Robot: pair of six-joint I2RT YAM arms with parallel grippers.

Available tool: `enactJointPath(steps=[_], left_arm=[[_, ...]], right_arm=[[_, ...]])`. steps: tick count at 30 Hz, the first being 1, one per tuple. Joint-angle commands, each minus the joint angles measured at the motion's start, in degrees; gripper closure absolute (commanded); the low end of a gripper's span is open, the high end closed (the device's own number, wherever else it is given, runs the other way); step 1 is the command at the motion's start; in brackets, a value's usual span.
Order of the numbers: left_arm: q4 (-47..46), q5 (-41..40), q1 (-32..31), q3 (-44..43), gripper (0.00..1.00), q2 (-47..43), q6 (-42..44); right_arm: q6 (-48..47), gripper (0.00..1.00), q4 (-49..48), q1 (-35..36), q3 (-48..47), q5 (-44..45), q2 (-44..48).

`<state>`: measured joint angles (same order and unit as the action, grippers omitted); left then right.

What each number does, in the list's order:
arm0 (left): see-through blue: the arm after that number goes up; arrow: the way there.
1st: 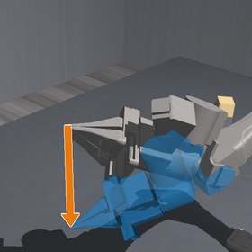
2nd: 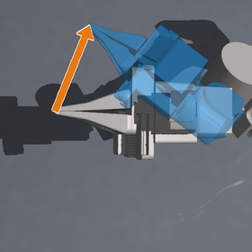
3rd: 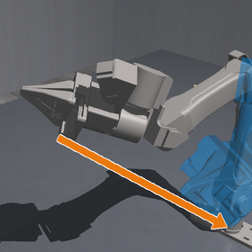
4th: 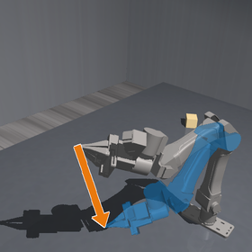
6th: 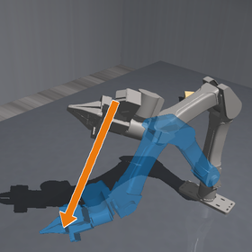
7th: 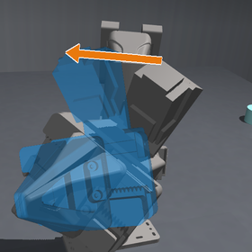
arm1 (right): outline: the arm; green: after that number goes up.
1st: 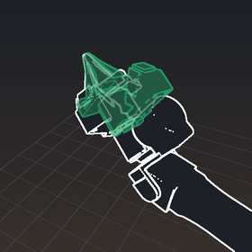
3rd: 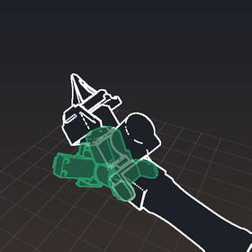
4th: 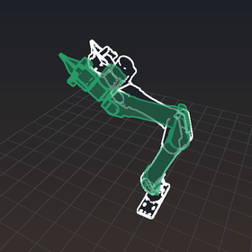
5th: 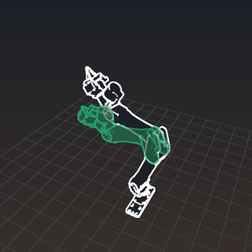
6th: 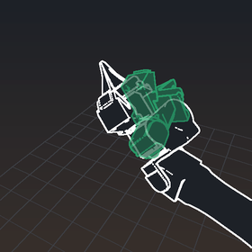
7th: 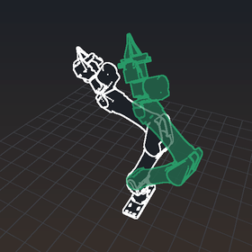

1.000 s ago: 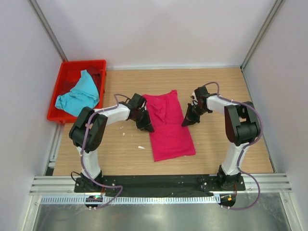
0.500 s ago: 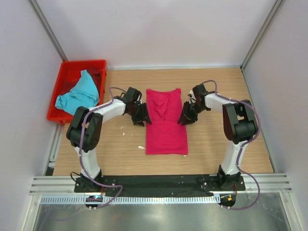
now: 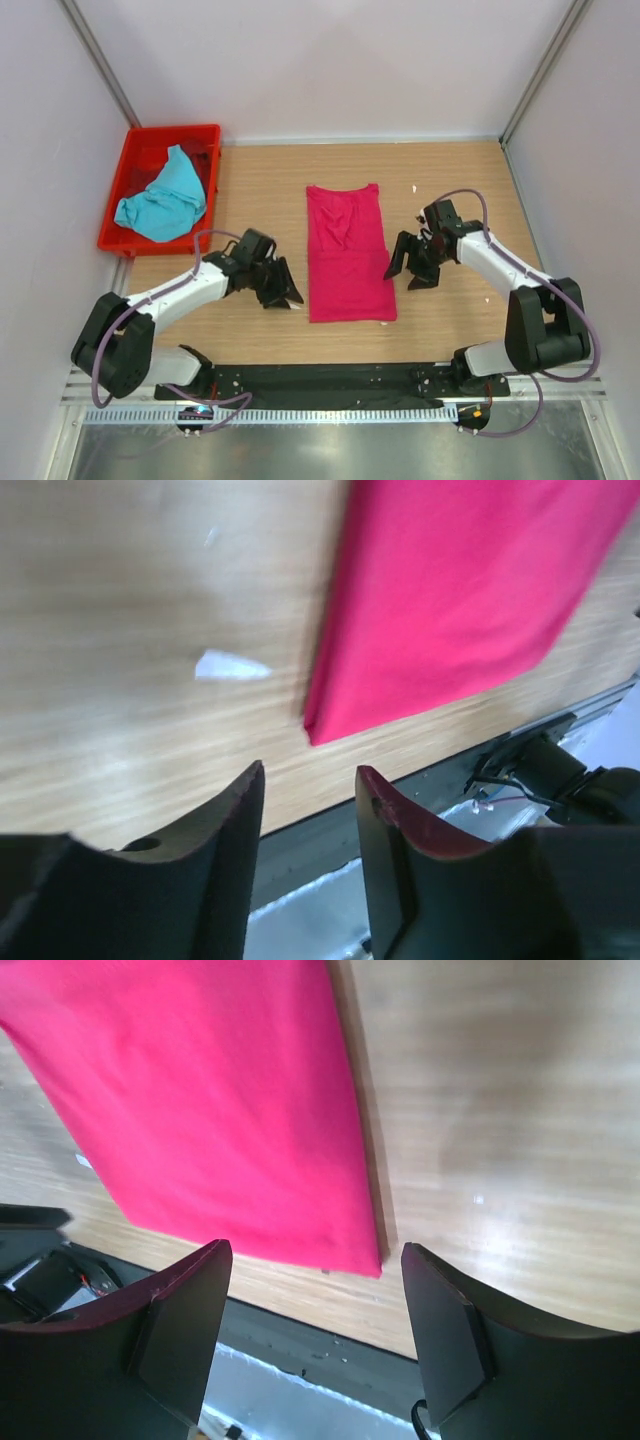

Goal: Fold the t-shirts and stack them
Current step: Fold the tshirt

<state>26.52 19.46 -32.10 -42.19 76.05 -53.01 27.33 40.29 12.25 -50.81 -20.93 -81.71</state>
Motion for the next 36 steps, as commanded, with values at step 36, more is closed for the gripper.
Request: enactJointPath(steps=[36], left_arm=[[-17.56,-5.66,-8.42,14.6,0.65,10.08,-48.5]], right_arm=[[9.05,0.26,-6.71,1.02,14.76,-1.91,9.74]])
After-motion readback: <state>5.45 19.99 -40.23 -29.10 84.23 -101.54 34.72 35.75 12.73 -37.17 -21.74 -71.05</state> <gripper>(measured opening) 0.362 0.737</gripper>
